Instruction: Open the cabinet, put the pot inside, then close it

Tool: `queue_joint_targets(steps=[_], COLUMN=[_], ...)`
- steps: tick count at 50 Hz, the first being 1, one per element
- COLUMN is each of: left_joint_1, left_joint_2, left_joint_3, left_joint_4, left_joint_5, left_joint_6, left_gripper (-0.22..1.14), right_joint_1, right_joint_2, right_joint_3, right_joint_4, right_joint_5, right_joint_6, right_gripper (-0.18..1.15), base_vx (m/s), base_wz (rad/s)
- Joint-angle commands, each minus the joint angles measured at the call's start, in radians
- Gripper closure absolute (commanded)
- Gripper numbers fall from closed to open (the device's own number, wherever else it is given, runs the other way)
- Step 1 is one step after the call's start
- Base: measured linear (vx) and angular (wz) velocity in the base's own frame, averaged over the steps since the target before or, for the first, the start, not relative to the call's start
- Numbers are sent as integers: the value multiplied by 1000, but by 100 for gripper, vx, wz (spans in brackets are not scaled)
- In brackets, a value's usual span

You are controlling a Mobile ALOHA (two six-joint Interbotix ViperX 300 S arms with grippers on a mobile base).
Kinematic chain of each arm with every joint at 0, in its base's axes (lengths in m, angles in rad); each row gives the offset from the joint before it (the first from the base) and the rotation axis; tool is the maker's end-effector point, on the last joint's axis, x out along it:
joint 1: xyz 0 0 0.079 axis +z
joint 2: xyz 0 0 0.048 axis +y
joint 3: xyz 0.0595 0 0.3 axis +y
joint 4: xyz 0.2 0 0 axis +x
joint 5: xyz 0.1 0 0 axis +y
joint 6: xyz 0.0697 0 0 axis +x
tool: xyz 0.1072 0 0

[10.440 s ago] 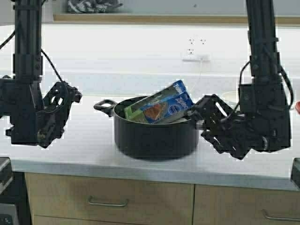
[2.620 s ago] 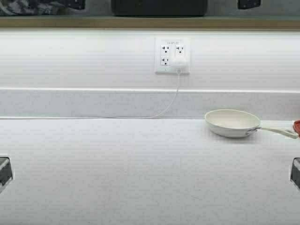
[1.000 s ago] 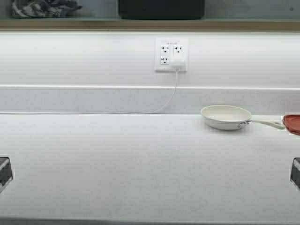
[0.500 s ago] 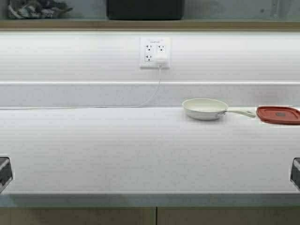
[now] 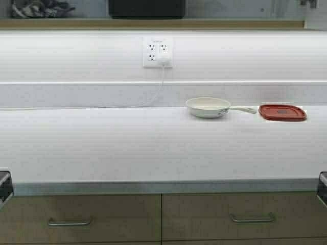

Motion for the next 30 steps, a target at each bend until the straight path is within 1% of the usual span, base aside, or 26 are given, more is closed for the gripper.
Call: queue_joint_targets(steps=[1, 12, 19, 22, 30], left_joint_1=[49, 143, 221, 259, 339], left_joint_2=[-14, -41, -52, -55, -66], left_joint_3=[-29, -38, -63, -86, -167], left_joint_4=[2, 6, 8, 11, 20], left_joint_5=[31, 91, 133, 155, 224], left_joint_6=[18, 25, 32, 43, 100], left_gripper=[87, 87, 87, 87, 87], right_joint_1=[-67, -178, -242, -267, -318], right_joint_2=[-8, -54, -91, -101, -130], right_joint_3=[-35, -58, -80, -94, -117], right_joint_4=[-2, -21, -83, -114, -141], right_joint_5=[6, 20, 80, 117, 192], right_joint_6=[-3, -5, -5, -5, -5], right_gripper=[89, 89, 89, 89, 89], base_vx=[-22, -23, -23, -24, -23], base_wz=[2, 3, 8, 11, 12])
